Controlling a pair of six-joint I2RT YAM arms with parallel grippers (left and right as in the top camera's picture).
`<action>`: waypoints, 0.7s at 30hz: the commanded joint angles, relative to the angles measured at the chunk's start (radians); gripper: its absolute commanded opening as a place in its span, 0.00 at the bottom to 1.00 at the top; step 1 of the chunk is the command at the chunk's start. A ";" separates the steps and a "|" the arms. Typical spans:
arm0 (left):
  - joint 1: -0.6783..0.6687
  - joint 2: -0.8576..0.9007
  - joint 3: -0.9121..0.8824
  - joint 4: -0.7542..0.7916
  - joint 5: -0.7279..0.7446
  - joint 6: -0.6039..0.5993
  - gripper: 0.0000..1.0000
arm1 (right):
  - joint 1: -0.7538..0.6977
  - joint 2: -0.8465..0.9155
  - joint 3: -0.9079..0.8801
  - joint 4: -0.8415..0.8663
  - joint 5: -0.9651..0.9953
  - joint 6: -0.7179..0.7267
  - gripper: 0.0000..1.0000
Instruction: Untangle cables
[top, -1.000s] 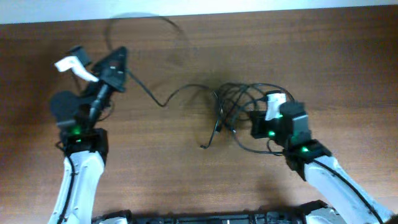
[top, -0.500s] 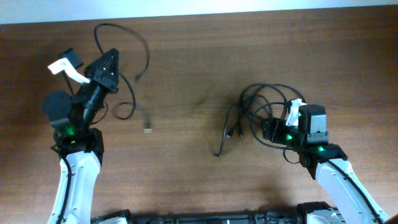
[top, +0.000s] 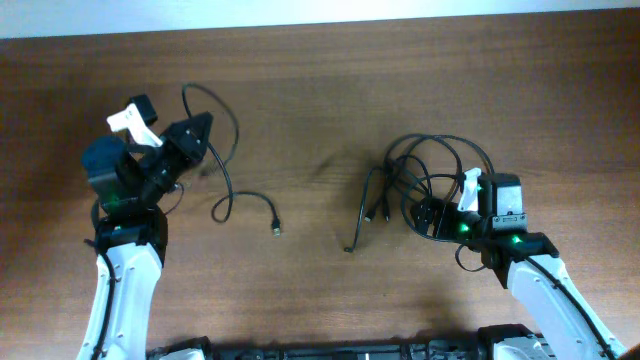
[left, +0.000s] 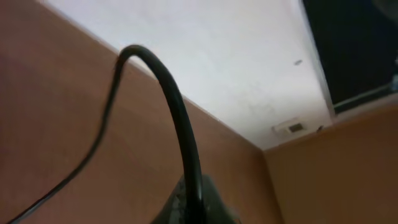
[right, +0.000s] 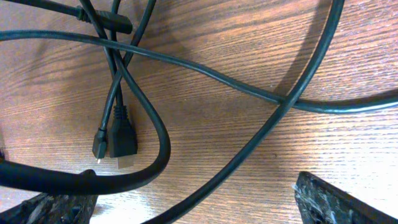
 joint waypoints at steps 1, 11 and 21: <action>-0.002 -0.017 0.023 0.191 0.014 0.143 0.00 | -0.006 0.006 0.003 0.000 -0.006 -0.006 0.99; -0.002 -0.013 0.172 0.041 -0.759 0.521 0.00 | -0.006 0.006 0.003 0.000 -0.006 -0.006 0.99; -0.002 0.175 0.193 0.313 -1.082 0.741 0.00 | -0.006 0.006 0.003 0.000 -0.006 -0.006 0.99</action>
